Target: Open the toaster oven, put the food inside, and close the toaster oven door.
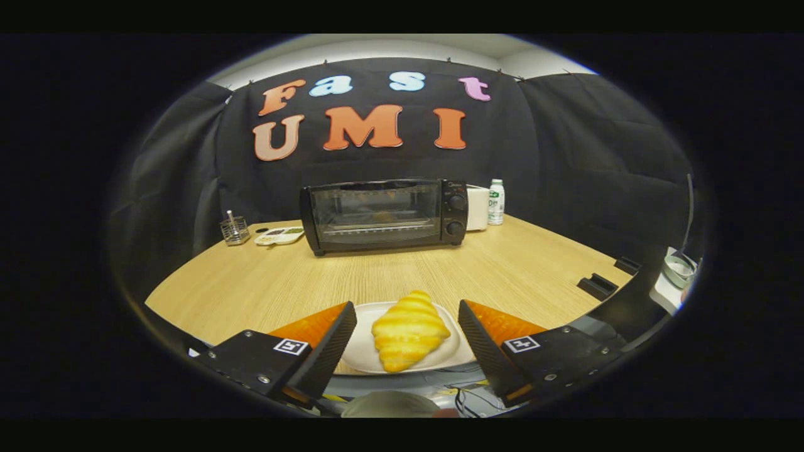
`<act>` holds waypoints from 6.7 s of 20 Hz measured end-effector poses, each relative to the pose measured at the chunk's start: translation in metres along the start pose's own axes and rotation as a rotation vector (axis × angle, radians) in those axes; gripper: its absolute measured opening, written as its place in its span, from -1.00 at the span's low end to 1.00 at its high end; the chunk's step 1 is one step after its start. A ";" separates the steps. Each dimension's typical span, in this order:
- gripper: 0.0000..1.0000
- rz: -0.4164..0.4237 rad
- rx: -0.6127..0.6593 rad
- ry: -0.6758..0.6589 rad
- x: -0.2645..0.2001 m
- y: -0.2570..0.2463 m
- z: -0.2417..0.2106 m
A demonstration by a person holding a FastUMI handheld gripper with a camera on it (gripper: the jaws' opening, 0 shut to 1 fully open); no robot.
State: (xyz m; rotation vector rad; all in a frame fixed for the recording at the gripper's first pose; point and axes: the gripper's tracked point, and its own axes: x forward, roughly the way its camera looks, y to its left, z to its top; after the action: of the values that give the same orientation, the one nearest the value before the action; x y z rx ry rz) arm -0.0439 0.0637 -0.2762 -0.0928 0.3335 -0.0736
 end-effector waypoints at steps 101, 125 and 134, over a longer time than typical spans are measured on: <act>0.40 0.096 0.077 0.105 0.027 0.005 0.013; 0.34 0.276 0.185 0.066 0.244 0.063 0.122; 0.34 0.349 0.313 0.053 0.265 0.069 0.121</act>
State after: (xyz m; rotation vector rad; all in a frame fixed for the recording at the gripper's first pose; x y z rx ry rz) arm 0.2492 0.1184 -0.2555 0.2780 0.3836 0.2173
